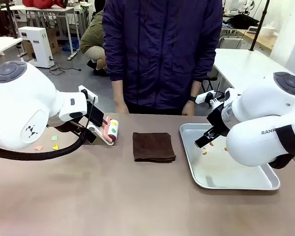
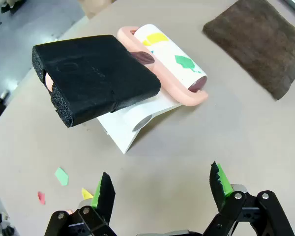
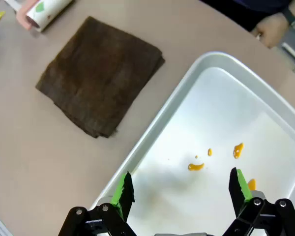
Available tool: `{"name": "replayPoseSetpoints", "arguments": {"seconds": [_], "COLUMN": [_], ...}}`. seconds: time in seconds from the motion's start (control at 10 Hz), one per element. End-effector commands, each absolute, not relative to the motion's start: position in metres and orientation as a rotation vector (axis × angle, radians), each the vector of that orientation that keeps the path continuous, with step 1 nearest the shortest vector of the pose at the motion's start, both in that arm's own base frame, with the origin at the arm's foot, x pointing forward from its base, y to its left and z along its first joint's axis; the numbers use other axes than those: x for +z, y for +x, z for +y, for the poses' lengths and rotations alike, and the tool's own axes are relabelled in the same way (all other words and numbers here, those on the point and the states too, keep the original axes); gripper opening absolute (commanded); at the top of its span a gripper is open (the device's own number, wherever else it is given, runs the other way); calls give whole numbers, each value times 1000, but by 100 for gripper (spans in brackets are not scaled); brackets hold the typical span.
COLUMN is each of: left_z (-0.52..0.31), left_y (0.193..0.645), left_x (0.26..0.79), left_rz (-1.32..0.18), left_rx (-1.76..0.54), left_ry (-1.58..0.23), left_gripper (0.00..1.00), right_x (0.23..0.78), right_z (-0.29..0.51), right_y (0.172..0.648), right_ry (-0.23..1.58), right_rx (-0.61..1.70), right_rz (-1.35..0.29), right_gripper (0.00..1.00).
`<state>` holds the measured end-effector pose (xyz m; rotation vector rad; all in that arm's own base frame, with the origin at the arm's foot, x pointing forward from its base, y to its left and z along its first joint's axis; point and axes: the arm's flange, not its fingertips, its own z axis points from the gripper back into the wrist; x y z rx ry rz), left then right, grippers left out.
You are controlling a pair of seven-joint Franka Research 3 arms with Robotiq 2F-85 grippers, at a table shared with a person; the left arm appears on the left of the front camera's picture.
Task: Clean the surface of the table.
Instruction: Hold the Lint Roller with your left hand and the towel with your right hand.
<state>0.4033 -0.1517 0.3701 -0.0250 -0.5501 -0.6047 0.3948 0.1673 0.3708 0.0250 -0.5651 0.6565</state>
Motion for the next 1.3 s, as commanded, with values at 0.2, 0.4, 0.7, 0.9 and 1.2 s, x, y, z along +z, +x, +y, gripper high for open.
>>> {"name": "replayPoseSetpoints", "arguments": {"seconds": [0.2, 0.4, 0.7, 0.9, 1.2], "left_z": [-152, -152, -152, -152, -152], "left_y": [403, 403, 403, 403, 403], "left_x": [370, 370, 370, 370, 370], "left_rz": [-550, -550, -550, -550, -550], "left_rx": [-605, -605, -605, -605, -605], "left_ry": [-25, -25, -25, -25, -25], "left_gripper": [100, 100, 100, 100, 100], "right_x": [371, 371, 371, 371, 371], "right_z": [167, 167, 167, 167, 167], "right_y": [395, 395, 395, 395, 395], "right_ry": [25, 25, 25, 25, 25], "right_rx": [657, 657, 657, 657, 657], "right_rz": [-565, -565, -565, -565, -565], "right_gripper": [100, 100, 100, 100, 100]}}
